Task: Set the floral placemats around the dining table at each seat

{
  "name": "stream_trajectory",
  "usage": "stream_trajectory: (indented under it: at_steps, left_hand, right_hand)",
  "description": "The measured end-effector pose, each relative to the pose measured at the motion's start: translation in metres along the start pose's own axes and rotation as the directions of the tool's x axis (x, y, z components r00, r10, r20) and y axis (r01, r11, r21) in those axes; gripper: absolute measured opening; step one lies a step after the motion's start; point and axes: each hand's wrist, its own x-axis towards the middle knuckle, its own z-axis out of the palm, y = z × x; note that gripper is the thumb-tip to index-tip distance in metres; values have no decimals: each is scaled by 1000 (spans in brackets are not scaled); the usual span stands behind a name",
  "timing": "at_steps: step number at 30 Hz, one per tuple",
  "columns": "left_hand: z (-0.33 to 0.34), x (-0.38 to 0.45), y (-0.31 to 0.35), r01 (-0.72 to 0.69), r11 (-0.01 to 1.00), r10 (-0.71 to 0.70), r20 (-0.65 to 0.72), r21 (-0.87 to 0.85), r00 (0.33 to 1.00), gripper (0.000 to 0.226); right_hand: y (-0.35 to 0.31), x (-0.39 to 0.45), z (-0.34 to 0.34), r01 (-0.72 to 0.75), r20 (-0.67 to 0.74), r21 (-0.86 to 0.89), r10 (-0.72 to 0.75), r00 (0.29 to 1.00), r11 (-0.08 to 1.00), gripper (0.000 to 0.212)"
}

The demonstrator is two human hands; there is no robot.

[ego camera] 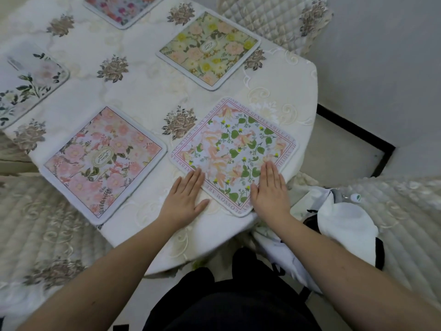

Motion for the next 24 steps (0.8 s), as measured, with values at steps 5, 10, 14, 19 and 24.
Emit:
stream_trajectory:
  at_steps: [5, 10, 14, 19, 24]
  left_hand:
    - [-1, -5, -6, -34, 999, 34, -7, -13, 999, 67]
    - [-5, -20, -12, -63, 997, 64, 22, -35, 998, 69]
    - [-5, -43, -9, -90, 995, 96, 121, -52, 988, 85]
    - [-9, -76, -7, -195, 980, 199, 195, -39, 960, 91]
    - [-36, -100, -7, -320, 947, 314, 280, -24, 907, 99]
  right_hand:
    - [-28, -34, 5, 31, 47, 39, -33, 998, 999, 78]
    - [-53, -89, 20, 43, 38, 9, -44, 998, 999, 71]
    - [-70, -121, 26, 5, 33, -14, -5, 999, 1000, 68]
    - [-86, -150, 27, -59, 115, -16, 60, 992, 998, 76]
    - [-91, -175, 9, -178, 154, 198, 149, 977, 964, 74]
